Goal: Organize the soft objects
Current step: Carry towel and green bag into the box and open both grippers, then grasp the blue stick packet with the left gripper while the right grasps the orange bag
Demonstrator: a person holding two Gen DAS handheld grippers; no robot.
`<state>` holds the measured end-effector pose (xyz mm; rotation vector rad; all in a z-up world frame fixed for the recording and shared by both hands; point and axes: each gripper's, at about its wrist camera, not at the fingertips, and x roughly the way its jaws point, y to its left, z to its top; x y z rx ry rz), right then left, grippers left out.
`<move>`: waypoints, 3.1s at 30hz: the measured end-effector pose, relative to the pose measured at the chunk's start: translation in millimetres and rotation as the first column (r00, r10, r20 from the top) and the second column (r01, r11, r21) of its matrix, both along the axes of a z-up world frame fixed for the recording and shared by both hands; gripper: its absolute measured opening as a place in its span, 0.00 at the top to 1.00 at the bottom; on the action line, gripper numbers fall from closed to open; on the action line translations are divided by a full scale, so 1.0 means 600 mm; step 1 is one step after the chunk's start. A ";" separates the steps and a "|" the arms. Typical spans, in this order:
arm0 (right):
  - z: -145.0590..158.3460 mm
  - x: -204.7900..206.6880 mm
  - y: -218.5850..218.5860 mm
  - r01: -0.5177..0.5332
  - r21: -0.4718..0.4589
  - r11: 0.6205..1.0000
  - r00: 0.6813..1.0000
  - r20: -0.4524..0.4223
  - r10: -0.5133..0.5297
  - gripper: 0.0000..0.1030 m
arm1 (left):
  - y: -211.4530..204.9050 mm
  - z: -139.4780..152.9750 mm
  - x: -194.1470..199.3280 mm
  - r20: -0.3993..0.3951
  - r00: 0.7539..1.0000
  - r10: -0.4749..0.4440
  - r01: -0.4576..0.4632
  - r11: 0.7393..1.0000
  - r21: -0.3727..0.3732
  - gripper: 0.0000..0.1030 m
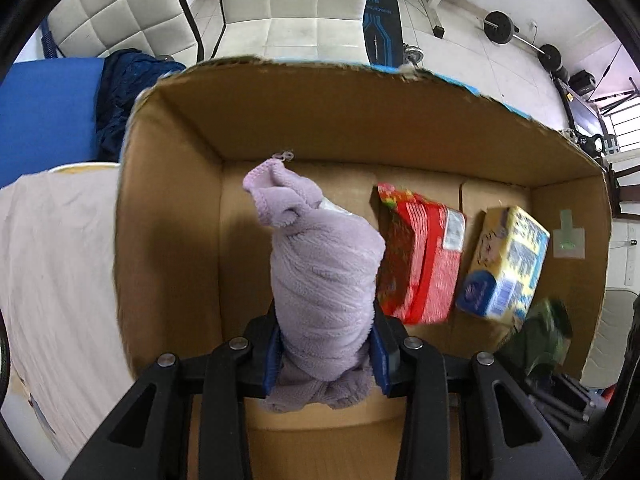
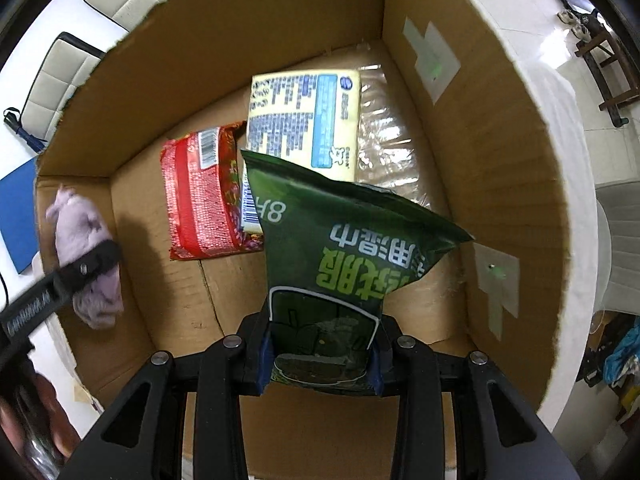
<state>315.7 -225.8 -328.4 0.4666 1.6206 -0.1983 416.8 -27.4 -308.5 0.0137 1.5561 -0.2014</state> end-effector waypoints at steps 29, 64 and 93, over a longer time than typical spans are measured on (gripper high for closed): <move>0.120 -0.026 0.061 -0.113 -0.142 0.983 0.983 0.127 0.132 0.00 | 0.034 0.108 -0.088 0.152 0.987 0.044 -0.051 0.998 0.045 0.06; 0.370 -0.231 0.084 -0.138 -0.332 0.933 0.857 0.432 0.280 0.00 | 0.075 0.339 -0.345 0.499 0.860 0.112 -0.166 0.984 0.066 0.05; -0.067 -0.276 0.131 -0.081 0.107 0.991 0.992 0.101 0.070 0.50 | 0.164 -0.044 -0.363 -0.047 0.931 0.362 -0.360 0.932 0.044 0.06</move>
